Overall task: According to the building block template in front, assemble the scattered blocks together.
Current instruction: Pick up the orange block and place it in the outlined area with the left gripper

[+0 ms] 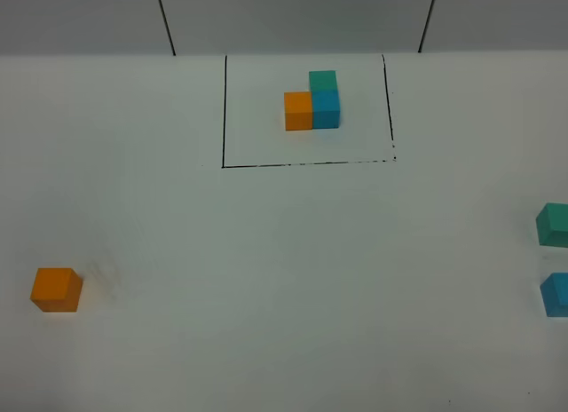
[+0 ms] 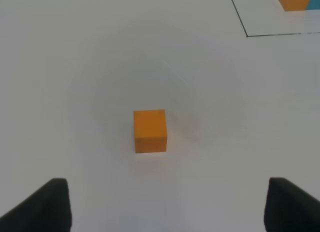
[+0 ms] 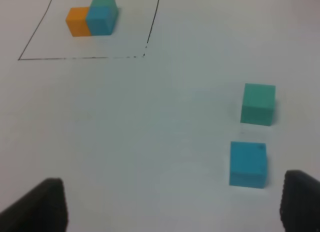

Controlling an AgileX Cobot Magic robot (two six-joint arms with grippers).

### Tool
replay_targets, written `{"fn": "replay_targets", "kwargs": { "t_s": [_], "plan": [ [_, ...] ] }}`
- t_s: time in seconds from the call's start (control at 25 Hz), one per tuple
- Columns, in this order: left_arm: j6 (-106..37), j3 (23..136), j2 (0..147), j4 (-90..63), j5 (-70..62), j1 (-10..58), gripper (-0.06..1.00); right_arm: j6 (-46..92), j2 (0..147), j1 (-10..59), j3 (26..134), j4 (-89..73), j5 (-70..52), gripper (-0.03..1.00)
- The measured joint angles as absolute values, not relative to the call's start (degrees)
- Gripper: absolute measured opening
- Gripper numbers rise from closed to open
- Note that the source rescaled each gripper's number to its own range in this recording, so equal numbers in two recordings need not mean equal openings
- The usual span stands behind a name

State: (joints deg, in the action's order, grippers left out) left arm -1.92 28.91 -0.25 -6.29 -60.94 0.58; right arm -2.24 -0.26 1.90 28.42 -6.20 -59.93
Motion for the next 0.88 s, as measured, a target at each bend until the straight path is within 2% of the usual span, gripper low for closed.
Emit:
{"fn": "replay_targets", "kwargs": {
  "t_s": [0.88],
  "plan": [
    [-1.9,28.9,-0.4,-6.3,-60.9,0.6,0.81,-2.2,-0.3,1.9,28.4,-6.1,-60.0,0.75]
  ]
}}
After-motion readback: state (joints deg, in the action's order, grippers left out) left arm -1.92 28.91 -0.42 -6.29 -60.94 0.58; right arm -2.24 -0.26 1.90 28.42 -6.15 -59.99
